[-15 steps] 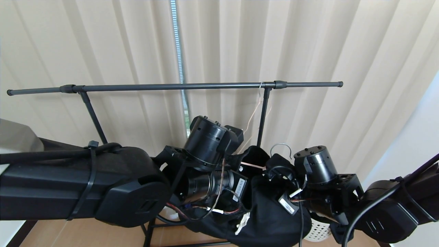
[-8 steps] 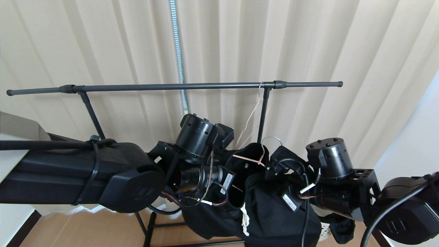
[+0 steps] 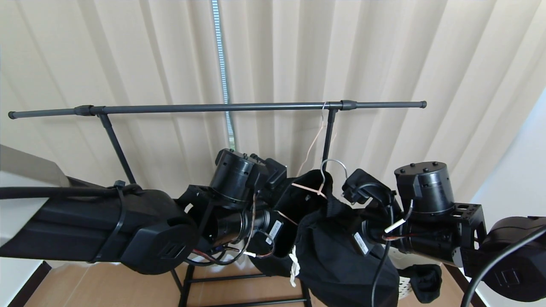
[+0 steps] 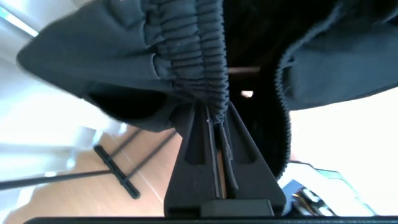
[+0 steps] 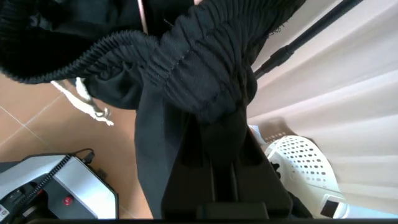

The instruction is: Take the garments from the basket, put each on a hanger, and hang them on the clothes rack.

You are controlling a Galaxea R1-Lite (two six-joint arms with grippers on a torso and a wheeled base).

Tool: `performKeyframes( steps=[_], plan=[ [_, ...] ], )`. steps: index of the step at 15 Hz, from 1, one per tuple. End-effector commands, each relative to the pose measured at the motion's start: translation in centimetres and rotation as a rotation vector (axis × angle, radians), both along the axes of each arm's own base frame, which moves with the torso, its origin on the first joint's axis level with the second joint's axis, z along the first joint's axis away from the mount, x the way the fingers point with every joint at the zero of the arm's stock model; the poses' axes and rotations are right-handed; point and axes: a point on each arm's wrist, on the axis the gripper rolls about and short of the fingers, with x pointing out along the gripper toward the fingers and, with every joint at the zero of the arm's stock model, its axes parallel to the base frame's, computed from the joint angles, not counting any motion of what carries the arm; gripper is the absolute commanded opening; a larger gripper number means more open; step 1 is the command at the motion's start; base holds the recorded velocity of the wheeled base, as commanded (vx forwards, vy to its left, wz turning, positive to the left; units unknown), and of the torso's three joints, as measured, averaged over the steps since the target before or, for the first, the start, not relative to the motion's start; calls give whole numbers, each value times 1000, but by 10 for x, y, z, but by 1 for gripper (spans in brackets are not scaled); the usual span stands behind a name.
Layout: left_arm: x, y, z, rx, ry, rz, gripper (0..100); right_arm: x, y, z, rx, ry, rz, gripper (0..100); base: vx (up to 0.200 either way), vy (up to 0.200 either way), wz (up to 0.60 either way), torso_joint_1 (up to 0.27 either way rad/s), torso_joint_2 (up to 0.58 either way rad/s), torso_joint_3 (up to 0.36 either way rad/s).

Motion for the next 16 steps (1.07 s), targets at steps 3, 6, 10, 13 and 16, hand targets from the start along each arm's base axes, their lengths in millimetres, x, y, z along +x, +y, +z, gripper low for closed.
performKeyframes(
  steps=[3,6,10,13,16],
  plan=[
    [-1,0,-13,24,23,0,0,-2,-1,4,24,-4,10,0,0,0,0,0,0,0],
    [4,-4,-14,5,7,3,0,-2,-1,5,26,-4,13,0,0,0,0,0,0,0],
    [13,-13,-15,-2,-1,2,0,-4,-1,5,29,-4,21,0,0,0,0,0,0,0],
    [24,-24,-21,-8,-4,3,0,-6,-2,7,29,-8,21,0,0,0,0,0,0,0],
    [30,-30,-19,-22,-19,5,0,-8,-3,10,34,-15,23,0,0,0,0,0,0,0]
  ],
)
